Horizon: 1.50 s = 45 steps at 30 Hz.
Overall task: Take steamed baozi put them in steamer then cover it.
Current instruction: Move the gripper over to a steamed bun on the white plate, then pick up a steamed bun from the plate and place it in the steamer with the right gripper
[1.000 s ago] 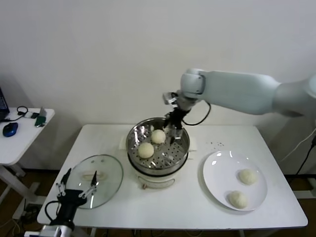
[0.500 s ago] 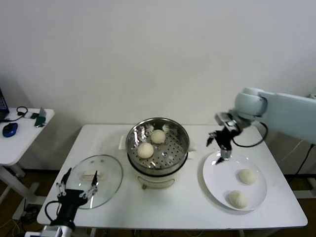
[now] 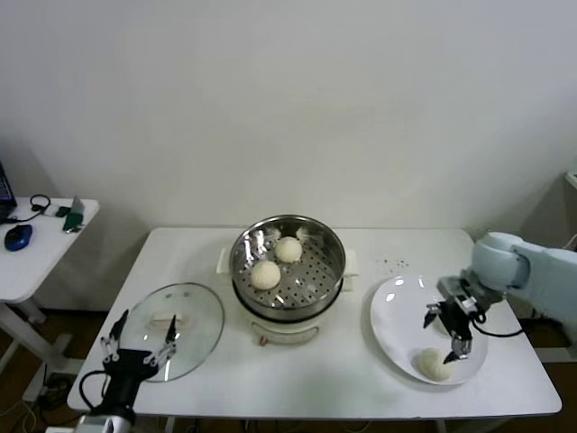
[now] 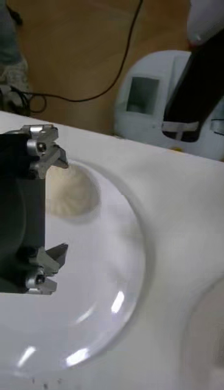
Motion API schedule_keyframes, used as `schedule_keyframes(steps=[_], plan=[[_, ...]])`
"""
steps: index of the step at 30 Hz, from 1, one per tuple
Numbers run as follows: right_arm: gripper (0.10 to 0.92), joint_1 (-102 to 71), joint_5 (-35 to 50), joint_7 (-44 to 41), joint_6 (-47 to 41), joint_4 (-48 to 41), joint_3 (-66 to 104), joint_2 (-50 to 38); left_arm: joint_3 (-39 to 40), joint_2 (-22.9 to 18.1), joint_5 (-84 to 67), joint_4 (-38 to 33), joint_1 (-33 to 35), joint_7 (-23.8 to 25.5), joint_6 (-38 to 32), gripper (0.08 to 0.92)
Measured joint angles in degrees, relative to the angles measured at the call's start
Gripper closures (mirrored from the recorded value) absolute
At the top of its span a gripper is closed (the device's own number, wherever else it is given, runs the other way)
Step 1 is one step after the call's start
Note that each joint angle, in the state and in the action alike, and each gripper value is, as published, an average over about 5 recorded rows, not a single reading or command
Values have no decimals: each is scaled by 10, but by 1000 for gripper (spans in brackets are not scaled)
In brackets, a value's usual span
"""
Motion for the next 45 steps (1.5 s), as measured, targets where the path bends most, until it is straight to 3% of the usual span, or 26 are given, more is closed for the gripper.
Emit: schedule_keyframes(steps=[21, 32, 45], plan=[[205, -97, -37, 2, 3, -52, 68, 29, 0, -2, 5, 11, -4, 0, 1, 177], [324, -92, -28, -6, 6, -69, 62, 43, 4, -2, 8, 16, -12, -1, 4, 177], [338, -21, -16, -20, 37, -75, 20, 64, 6, 1, 8, 16, -16, -1, 6, 177]])
